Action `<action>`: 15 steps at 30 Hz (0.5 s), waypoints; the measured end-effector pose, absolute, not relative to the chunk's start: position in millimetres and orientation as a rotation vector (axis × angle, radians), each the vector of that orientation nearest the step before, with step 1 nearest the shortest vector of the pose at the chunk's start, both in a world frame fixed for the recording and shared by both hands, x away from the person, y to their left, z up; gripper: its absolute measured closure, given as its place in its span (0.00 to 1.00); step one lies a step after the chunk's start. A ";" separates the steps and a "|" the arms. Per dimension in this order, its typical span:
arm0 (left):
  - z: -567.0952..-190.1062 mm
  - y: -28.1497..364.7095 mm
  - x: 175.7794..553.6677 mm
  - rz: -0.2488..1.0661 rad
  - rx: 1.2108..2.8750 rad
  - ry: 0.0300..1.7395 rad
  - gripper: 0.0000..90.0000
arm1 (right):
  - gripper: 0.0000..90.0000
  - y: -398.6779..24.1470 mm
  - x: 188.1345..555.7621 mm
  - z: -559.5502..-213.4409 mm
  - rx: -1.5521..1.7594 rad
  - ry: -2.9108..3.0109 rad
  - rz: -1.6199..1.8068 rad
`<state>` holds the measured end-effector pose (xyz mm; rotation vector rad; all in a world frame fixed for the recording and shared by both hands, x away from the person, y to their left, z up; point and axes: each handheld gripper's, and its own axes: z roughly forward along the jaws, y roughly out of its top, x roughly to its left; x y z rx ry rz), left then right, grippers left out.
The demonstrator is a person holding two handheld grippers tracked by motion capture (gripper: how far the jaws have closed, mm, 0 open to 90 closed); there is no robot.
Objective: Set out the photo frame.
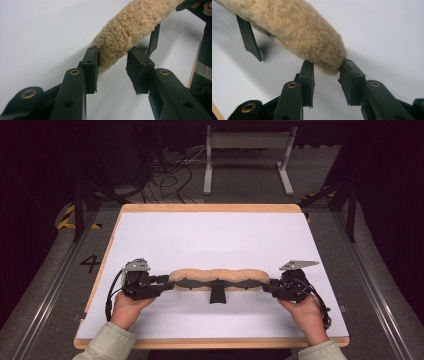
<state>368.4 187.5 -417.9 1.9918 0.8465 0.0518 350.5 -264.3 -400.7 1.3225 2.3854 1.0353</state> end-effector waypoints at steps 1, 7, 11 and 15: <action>-418.2 187.9 367.4 0.050 1.991 0.844 0.69 | 0.72 -264.7 349.3 -400.6 1.313 2.393 1.034; -418.5 189.9 365.0 0.034 2.024 0.819 0.69 | 0.71 -266.9 344.0 -400.0 1.267 2.435 1.029; -420.4 189.4 362.0 0.023 2.069 0.818 0.66 | 0.68 -269.5 344.2 -397.7 1.248 2.468 1.051; -421.9 189.9 358.2 0.027 2.109 0.806 0.66 | 0.65 -273.0 342.8 -394.7 1.221 2.509 1.055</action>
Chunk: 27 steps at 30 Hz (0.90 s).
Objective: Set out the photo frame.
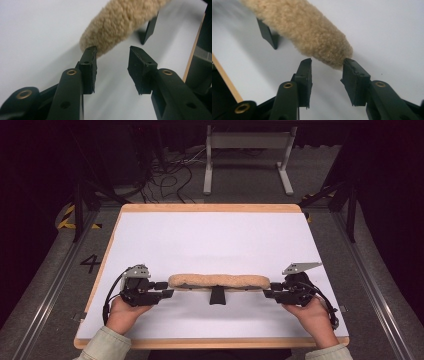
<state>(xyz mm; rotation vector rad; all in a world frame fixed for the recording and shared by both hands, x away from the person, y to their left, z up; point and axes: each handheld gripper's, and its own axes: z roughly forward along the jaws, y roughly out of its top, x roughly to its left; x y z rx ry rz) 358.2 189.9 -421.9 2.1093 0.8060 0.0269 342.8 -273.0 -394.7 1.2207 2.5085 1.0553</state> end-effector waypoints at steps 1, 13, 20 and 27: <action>-422.1 189.7 357.7 0.026 2.114 0.807 0.67 | 0.65 -275.0 341.9 -393.7 1.206 2.512 1.062; -416.2 188.7 355.7 0.035 2.181 0.731 1.00 | 0.76 -289.3 337.7 -388.5 1.173 2.465 1.049; -416.8 180.8 351.9 0.056 2.236 0.694 1.00 | 0.90 -292.4 337.7 -387.7 1.150 2.405 1.042; -422.9 173.2 353.9 0.054 2.266 0.710 1.00 | 1.00 -286.0 343.3 -391.9 1.147 2.392 1.041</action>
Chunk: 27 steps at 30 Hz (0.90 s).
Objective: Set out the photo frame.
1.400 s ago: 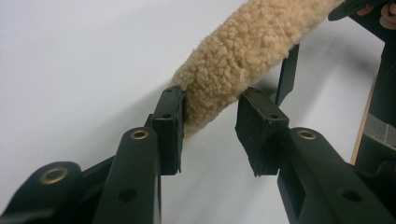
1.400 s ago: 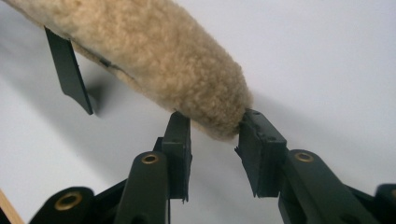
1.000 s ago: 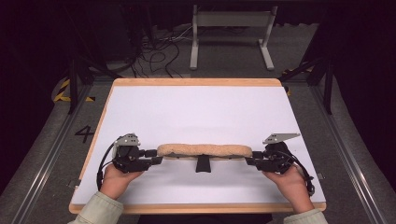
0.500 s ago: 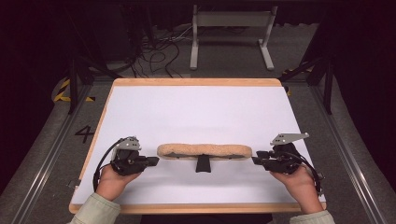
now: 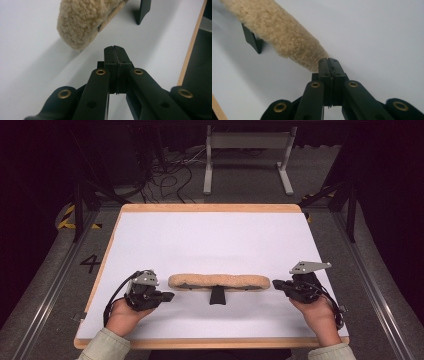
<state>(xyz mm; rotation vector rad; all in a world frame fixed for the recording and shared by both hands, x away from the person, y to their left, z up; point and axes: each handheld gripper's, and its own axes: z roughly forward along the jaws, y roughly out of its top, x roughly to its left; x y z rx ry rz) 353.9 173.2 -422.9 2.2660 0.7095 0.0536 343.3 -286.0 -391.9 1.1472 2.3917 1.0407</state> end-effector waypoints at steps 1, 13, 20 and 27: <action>-422.9 173.2 353.9 0.054 2.266 0.710 1.00 | 1.00 -286.0 343.3 -391.9 1.147 2.392 1.041; -429.1 168.3 360.2 0.026 2.271 0.768 1.00 | 1.00 -273.0 351.1 -400.1 1.117 2.359 0.994; -432.7 165.7 365.7 0.044 2.222 0.821 1.00 | 1.00 -274.4 350.6 -400.7 1.128 2.363 1.012; -435.5 163.5 374.0 0.058 2.222 0.861 1.00 | 1.00 -277.0 350.9 -401.9 1.140 2.370 1.049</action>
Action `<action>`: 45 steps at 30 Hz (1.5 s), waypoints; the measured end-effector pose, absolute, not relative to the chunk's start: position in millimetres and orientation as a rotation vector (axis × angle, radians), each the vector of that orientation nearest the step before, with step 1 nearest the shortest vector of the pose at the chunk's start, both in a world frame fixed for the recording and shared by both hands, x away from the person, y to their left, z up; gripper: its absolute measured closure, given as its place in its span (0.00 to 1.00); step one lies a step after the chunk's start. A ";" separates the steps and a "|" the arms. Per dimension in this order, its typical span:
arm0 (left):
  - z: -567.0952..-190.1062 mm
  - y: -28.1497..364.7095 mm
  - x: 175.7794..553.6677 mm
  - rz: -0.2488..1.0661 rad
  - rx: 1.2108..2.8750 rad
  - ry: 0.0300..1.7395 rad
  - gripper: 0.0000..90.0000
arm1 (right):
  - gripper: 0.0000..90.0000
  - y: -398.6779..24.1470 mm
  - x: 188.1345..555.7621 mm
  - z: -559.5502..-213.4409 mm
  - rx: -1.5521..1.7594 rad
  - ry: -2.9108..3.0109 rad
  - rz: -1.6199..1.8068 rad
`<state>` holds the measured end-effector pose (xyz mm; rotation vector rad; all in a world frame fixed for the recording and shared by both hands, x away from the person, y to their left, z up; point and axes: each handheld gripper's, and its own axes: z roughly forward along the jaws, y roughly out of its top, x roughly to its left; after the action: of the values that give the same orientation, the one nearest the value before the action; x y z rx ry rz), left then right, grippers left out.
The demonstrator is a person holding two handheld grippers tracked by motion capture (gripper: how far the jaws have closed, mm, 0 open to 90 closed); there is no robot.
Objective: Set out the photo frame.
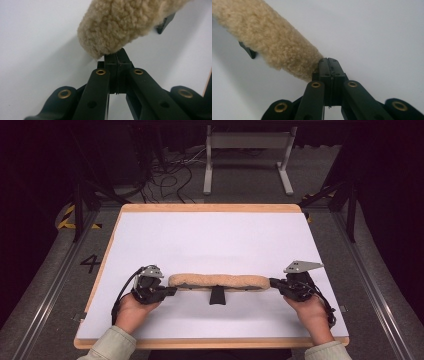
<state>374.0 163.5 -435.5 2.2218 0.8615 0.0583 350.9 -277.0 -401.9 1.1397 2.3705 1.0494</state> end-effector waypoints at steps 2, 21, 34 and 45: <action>-435.0 161.7 374.9 0.078 2.233 0.860 1.00 | 1.00 -277.1 350.8 -401.8 1.127 2.377 1.050; -437.7 160.5 413.0 0.114 2.133 0.951 1.00 | 1.00 -270.3 328.4 -398.4 1.005 2.533 1.051; -433.5 163.4 415.4 0.133 2.075 0.962 1.00 | 1.00 -260.0 310.4 -396.9 0.937 2.622 1.029; -426.4 157.7 381.0 0.131 2.121 0.806 0.99 | 1.00 -250.6 299.8 -396.4 0.862 2.699 1.033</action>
<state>381.0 157.7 -426.4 2.1214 0.8065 0.1310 299.8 -250.6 -396.4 0.8625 2.6994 1.0332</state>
